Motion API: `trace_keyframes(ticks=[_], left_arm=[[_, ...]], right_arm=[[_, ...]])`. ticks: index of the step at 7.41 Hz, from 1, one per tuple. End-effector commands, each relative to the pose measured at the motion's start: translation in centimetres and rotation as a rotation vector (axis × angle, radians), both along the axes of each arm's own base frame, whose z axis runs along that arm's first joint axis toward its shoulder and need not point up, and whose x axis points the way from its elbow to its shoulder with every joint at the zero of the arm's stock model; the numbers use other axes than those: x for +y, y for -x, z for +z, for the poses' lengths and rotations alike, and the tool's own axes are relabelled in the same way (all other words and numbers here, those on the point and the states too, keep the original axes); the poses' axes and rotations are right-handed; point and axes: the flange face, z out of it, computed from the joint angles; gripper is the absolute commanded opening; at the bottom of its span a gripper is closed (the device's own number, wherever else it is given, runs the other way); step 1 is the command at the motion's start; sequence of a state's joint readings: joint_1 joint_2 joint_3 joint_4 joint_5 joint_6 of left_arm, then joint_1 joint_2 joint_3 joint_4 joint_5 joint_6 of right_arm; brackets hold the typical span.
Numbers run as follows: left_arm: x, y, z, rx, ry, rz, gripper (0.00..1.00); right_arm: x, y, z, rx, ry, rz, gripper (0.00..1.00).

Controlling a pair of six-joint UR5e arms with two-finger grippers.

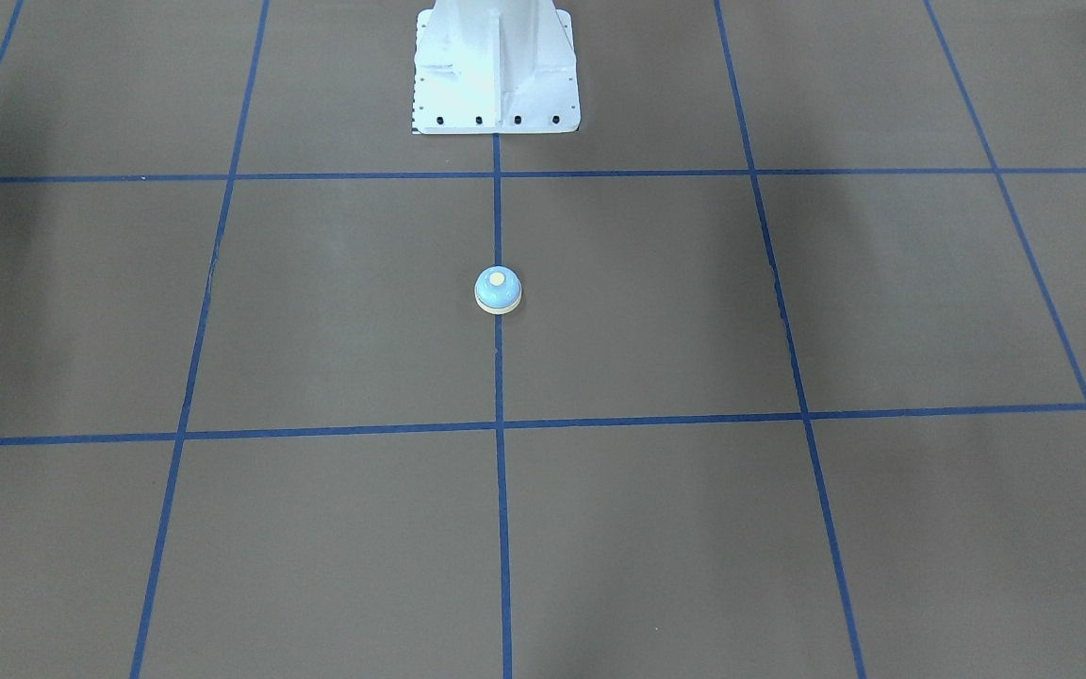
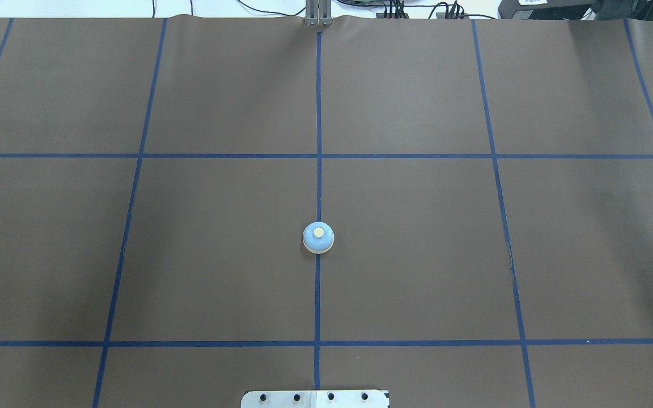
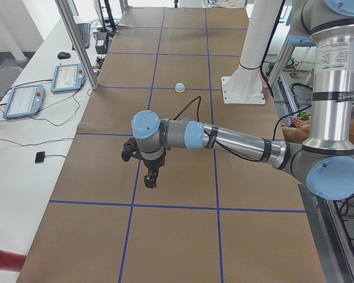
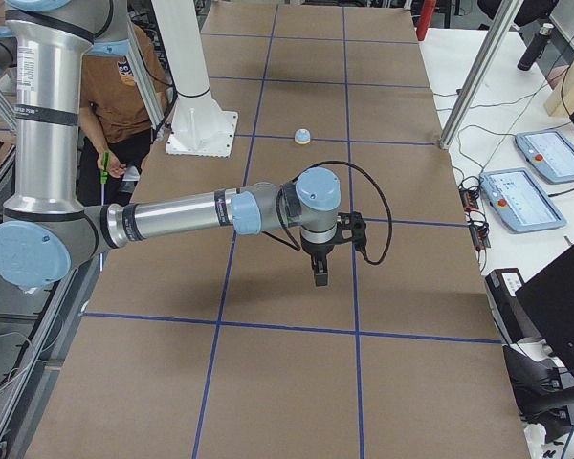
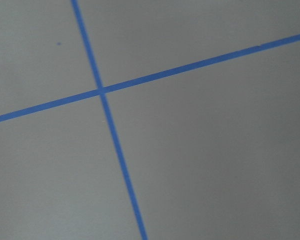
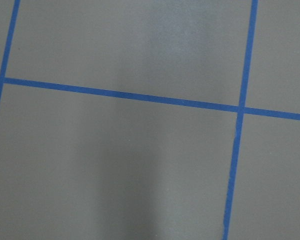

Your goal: Place and press bell with both arms

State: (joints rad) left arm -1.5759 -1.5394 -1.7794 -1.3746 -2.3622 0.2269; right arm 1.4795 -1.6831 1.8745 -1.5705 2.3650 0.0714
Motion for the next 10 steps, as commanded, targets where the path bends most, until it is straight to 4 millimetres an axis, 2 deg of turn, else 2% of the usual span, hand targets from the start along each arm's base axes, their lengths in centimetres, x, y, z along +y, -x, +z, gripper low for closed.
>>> trace_keyframes(ticks=[1, 2, 3, 4, 6, 8, 10], left_arm=[[0.4, 1.3, 4.1, 0.006, 0.050, -0.023, 0.99], [0.3, 1.3, 6.3, 0.006, 0.061, -0.028, 0.99], [0.4, 1.4, 7.2, 0.006, 0.056, -0.030, 0.99], [2.0, 1.3, 8.3, 0.008, 0.072, -0.028, 0.99], [2.0, 1.3, 7.3, 0.003, 0.057, -0.031, 0.99], [1.0, 1.4, 4.5, 0.000, 0.052, -0.073, 0.99], [1.2, 1.3, 4.4, -0.003, 0.086, -0.114, 1.00]], right_arm=[[0.2, -0.6, 1.5, 0.014, 0.020, -0.007, 1.00], [0.0, -0.6, 1.3, 0.019, 0.015, -0.007, 1.00], [-0.2, -0.6, 1.2, 0.027, 0.010, -0.006, 1.00], [-0.2, -0.6, 1.0, 0.032, 0.005, -0.005, 1.00], [-0.2, -0.6, 1.1, 0.033, 0.006, -0.005, 1.00], [0.0, -0.7, 1.3, 0.033, 0.010, -0.006, 1.00], [-0.3, -0.4, 1.7, 0.035, 0.016, -0.010, 1.00]])
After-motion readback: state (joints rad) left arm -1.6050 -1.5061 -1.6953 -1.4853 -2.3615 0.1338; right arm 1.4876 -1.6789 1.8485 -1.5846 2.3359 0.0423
